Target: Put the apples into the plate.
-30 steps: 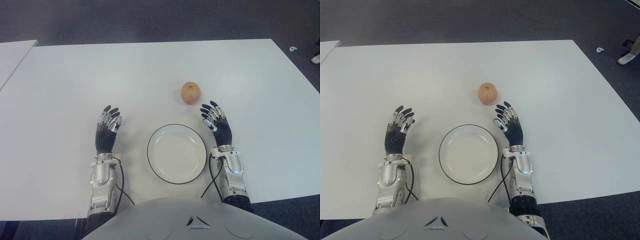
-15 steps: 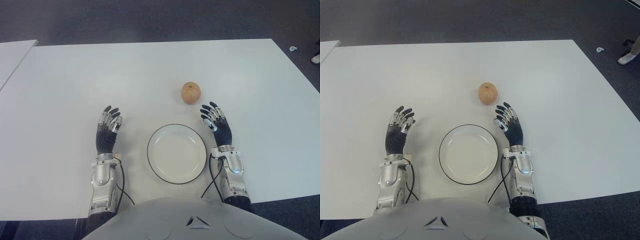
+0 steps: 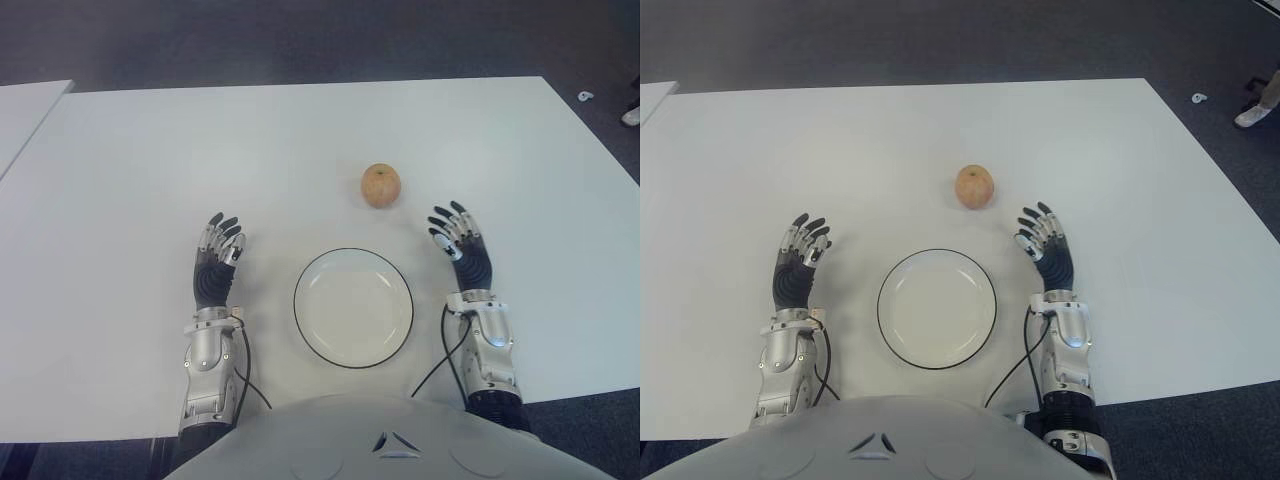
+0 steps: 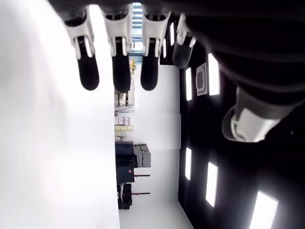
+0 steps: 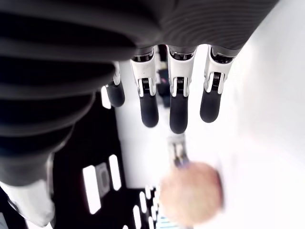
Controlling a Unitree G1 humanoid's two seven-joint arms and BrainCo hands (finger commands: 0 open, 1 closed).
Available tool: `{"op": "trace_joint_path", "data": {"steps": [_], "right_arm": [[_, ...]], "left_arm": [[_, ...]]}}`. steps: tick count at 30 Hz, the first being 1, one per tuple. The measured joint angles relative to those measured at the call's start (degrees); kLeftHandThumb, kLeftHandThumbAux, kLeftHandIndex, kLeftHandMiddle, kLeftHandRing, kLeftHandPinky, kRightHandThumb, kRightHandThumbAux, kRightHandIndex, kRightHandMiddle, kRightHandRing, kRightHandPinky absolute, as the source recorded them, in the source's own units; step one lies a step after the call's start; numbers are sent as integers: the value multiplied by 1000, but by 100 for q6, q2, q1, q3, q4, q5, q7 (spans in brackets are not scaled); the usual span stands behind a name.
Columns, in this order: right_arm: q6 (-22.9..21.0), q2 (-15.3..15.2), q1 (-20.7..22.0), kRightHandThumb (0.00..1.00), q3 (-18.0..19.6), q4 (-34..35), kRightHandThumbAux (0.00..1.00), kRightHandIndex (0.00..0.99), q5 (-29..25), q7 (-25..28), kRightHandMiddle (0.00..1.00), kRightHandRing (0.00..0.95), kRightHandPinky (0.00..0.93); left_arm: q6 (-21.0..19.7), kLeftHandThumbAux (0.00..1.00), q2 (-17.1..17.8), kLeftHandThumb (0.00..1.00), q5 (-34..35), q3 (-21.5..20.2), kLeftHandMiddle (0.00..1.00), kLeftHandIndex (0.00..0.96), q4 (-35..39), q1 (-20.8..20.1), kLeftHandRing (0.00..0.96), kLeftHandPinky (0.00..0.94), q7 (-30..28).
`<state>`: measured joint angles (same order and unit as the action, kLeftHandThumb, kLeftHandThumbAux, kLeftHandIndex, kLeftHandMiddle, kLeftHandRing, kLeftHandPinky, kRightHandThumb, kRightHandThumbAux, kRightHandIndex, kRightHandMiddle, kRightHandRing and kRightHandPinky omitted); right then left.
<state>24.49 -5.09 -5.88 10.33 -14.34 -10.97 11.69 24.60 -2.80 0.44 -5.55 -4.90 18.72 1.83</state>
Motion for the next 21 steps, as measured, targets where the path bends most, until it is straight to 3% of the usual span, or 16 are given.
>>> {"op": "trace_joint_path", "data": {"steps": [7, 13, 14, 21], "right_arm": [[513, -175, 432, 484, 75, -344, 675, 95, 269, -127, 183, 201, 216], [802, -437, 860, 459, 6, -77, 649, 105, 1154, -589, 176, 195, 198], [843, -494, 938, 417, -4, -14, 634, 107, 1258, -656, 175, 186, 183], [900, -1082, 1305, 315, -147, 339, 587, 108, 2936, -1304, 185, 180, 153]], "left_arm": [[1, 533, -27, 332, -18, 3, 210, 130, -32, -45, 230, 260, 20], [142, 544, -21, 328, -43, 10, 213, 140, -239, -137, 232, 261, 26], [155, 545, -21, 328, -42, 13, 213, 141, -261, -161, 232, 260, 26], [157, 549, -37, 324, -41, 21, 211, 143, -252, -186, 229, 251, 27]]}}
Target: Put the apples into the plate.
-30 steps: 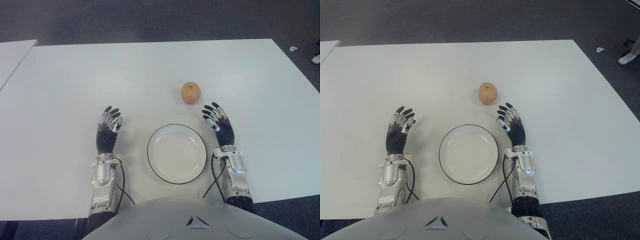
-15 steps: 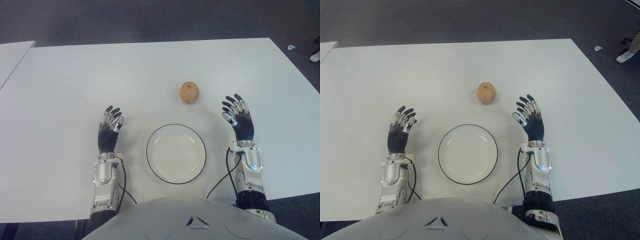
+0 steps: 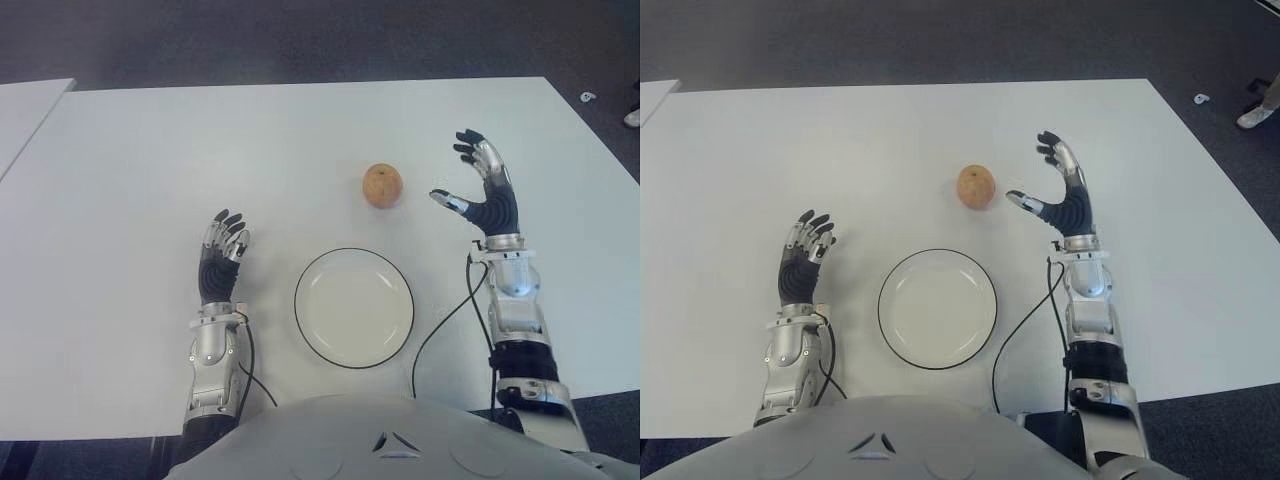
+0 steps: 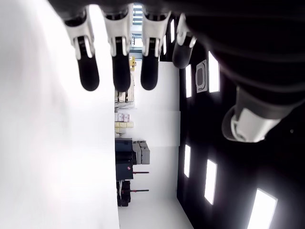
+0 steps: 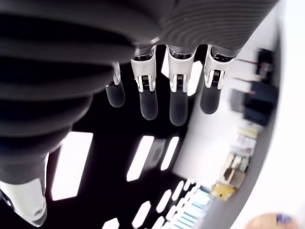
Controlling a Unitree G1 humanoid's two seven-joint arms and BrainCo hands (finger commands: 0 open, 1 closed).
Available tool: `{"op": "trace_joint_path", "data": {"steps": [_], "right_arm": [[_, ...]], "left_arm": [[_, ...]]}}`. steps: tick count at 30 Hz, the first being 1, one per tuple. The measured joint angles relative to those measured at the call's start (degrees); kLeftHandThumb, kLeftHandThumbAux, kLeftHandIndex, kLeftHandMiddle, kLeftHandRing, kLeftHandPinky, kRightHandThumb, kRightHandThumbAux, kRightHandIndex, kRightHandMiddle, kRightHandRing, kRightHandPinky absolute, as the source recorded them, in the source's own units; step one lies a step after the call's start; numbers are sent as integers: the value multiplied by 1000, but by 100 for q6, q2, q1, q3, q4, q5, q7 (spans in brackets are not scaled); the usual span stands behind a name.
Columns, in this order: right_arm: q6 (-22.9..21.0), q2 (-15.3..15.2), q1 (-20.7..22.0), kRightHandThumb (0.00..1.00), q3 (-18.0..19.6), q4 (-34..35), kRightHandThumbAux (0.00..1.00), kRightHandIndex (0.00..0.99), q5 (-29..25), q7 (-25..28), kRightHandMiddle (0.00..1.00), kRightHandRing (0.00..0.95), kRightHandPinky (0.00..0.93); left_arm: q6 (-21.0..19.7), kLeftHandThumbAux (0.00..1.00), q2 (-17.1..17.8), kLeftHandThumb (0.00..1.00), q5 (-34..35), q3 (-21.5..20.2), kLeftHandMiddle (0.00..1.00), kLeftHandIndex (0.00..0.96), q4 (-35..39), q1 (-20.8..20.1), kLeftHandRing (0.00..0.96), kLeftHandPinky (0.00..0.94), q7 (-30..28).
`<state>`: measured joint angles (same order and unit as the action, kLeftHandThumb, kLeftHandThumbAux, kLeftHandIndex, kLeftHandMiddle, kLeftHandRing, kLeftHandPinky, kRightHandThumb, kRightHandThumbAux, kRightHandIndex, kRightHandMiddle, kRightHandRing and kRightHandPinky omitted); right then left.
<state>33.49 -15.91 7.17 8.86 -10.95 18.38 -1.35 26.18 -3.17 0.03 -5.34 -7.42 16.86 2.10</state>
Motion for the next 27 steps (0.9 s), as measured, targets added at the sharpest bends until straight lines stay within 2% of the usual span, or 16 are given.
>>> {"op": "trace_joint_path", "data": {"steps": [6, 11, 15, 20, 27], "right_arm": [[-3, -493, 675, 304, -338, -329, 557, 105, 1198, -764, 204, 191, 154], [-199, -596, 1188, 363, -690, -595, 516, 94, 1715, -1168, 182, 170, 141], [-472, -637, 1532, 385, -996, -750, 493, 75, 1974, -1165, 140, 143, 139], [-850, -687, 1986, 395, -1350, -1038, 448, 43, 2122, -983, 70, 69, 64], [-1204, -712, 3032, 373, -1982, -2271, 395, 16, 2444, -842, 25, 14, 20]], "left_arm": [[81, 551, 9, 308, -16, 41, 205, 145, -136, -61, 222, 245, 0], [133, 541, 16, 286, -59, 110, 202, 148, -225, -87, 219, 250, -1], [169, 536, 25, 282, -73, 137, 204, 149, -262, -106, 221, 252, -1], [175, 530, 1, 299, -70, 152, 208, 145, -263, -100, 230, 267, 11], [162, 534, -56, 311, -53, 177, 205, 133, -256, -91, 232, 261, 38]]}}
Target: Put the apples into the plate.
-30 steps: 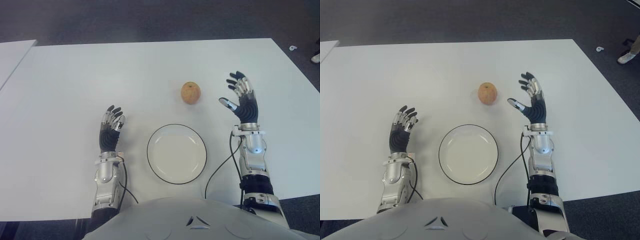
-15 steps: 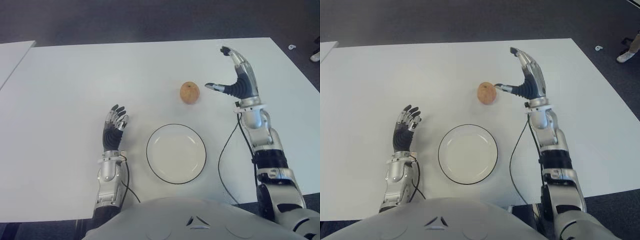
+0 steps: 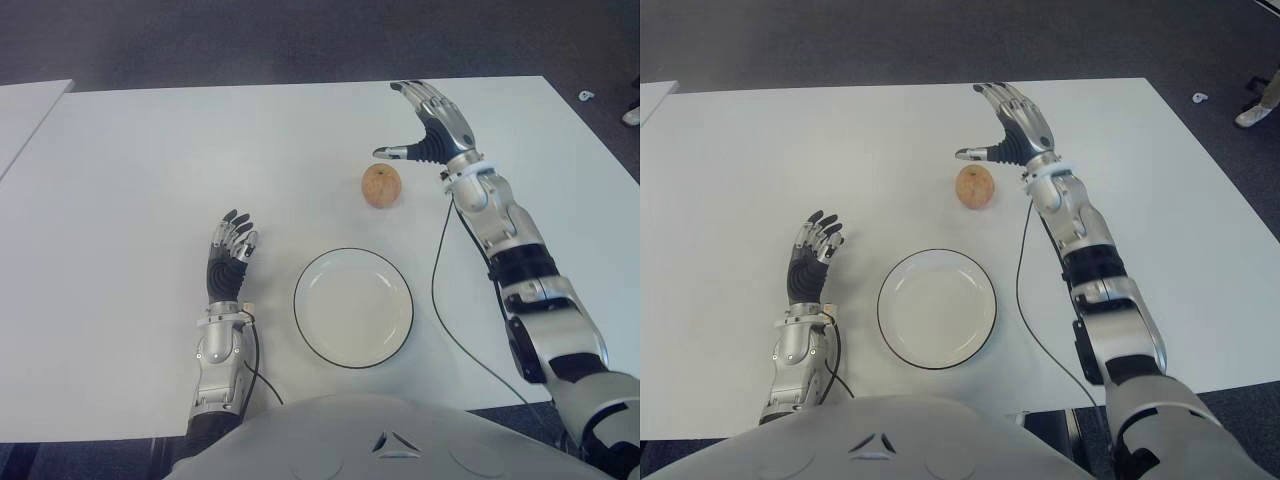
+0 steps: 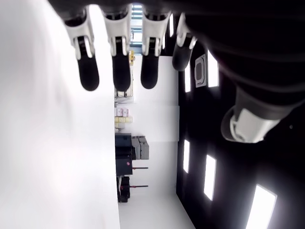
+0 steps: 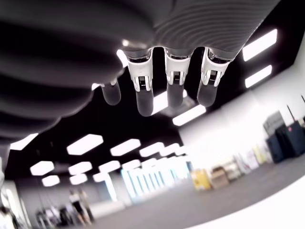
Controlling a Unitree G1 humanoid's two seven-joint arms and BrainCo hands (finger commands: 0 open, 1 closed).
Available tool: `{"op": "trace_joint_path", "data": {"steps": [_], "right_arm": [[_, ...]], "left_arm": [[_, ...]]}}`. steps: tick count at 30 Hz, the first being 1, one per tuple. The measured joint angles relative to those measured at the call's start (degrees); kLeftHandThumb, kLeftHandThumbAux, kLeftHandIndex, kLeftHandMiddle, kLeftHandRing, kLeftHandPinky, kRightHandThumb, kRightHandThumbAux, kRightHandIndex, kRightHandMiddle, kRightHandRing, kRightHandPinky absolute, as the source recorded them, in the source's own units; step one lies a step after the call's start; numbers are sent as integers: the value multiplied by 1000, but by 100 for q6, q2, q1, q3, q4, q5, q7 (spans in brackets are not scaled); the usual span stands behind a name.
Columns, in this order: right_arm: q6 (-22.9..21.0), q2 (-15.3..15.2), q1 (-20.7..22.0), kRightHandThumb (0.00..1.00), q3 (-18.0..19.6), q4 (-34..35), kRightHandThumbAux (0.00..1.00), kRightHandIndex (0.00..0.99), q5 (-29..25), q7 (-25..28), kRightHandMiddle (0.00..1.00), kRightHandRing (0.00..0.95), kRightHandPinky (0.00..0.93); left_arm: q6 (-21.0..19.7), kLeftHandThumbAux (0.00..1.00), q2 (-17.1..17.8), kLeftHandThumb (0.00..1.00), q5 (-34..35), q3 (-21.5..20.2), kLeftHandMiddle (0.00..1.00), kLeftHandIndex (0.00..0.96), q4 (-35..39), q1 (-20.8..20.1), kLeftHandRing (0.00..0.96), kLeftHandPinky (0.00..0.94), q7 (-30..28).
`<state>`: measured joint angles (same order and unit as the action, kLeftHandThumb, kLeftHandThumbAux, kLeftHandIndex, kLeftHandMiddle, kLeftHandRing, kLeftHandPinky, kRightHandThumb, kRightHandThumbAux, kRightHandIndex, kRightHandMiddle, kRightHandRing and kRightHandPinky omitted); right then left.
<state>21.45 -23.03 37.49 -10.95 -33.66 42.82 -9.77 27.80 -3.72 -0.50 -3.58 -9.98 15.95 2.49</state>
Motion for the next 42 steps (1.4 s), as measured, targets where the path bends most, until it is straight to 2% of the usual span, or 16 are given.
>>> {"op": "trace_joint_path", "data": {"steps": [7, 13, 23, 42], "right_arm": [[31, 126, 912, 339, -604, -1566, 349, 11, 211, -440, 8, 1, 15], [357, 230, 1489, 324, -1049, -2681, 312, 7, 246, -635, 0, 0, 1], [572, 252, 1745, 295, -1405, -3461, 232, 0, 224, -780, 0, 0, 0], [550, 439, 1775, 260, -1911, -3873, 169, 0, 232, -1058, 0, 0, 0]], "left_arm": [[15, 538, -1, 304, -14, 26, 200, 122, 7, 2, 226, 257, 9], [45, 534, -2, 298, -30, 41, 195, 124, 63, 39, 223, 258, 44], [122, 539, -5, 311, -36, 44, 203, 145, 67, 107, 226, 262, 47], [135, 544, -9, 318, 12, 45, 202, 136, 114, 162, 226, 254, 47]]}}
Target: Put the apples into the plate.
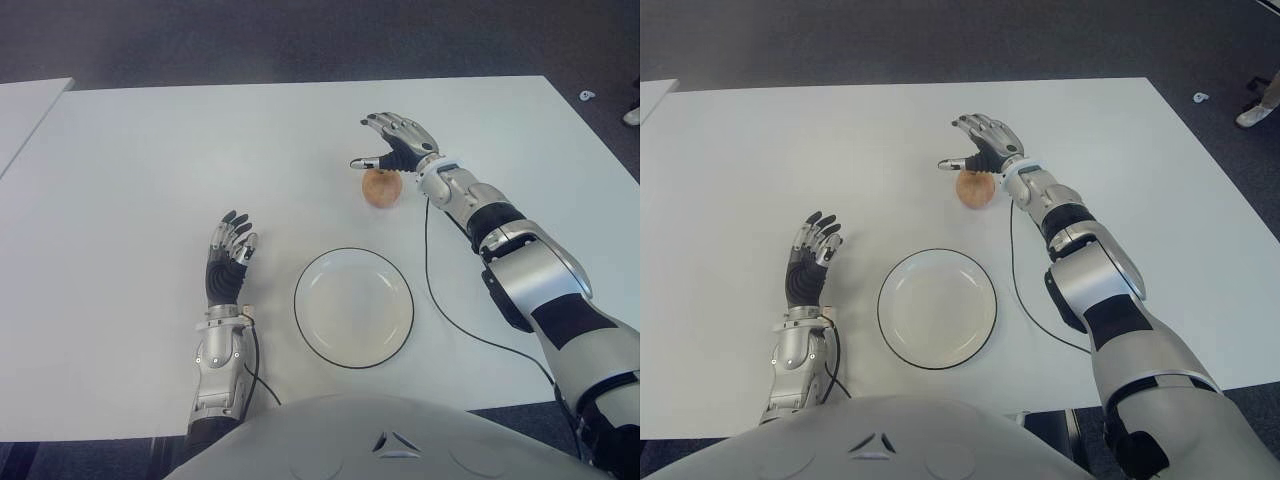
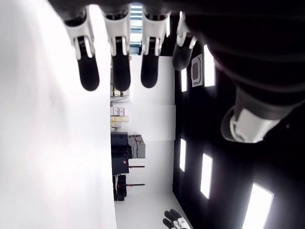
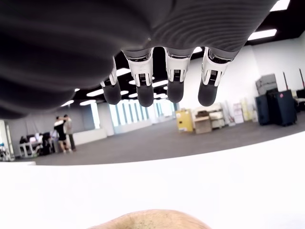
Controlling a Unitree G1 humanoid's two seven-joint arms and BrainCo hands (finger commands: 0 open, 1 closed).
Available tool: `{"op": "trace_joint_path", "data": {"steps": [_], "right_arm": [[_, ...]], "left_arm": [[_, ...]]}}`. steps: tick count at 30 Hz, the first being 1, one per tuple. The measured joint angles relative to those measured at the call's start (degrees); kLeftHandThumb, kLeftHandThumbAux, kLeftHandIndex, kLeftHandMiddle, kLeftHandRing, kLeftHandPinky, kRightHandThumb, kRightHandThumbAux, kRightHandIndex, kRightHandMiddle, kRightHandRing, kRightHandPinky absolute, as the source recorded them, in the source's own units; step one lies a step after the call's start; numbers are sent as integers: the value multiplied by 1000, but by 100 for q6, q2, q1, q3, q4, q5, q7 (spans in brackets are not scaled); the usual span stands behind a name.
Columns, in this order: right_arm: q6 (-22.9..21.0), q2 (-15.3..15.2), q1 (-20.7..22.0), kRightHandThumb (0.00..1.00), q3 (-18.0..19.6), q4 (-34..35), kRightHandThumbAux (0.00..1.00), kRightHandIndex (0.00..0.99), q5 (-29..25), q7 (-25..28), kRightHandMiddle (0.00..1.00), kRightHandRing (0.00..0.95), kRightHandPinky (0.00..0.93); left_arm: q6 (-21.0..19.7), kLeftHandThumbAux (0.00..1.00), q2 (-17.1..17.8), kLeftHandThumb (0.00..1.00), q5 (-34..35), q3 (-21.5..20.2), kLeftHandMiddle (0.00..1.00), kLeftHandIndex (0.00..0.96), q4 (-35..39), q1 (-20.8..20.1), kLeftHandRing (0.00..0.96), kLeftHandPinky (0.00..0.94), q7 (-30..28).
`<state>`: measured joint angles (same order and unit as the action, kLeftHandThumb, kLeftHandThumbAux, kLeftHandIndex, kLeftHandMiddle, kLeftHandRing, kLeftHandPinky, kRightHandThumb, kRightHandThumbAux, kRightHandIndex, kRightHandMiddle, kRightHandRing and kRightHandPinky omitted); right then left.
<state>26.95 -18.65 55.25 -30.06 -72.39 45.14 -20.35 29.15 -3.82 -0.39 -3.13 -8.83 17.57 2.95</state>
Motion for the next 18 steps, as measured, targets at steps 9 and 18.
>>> {"op": "trace_joint_path", "data": {"steps": [9, 18], "right_arm": [[6, -13, -39, 239, -80, -43, 158, 0, -4, -232, 0, 0, 0], [74, -38, -121, 239, -116, -48, 154, 0, -9, -350, 0, 0, 0]], "left_arm": [[-3, 556, -3, 328, 35, -14, 206, 133, 99, 100, 231, 259, 0], [-35, 549, -4, 303, 33, -9, 201, 124, 196, 120, 226, 253, 0]]}}
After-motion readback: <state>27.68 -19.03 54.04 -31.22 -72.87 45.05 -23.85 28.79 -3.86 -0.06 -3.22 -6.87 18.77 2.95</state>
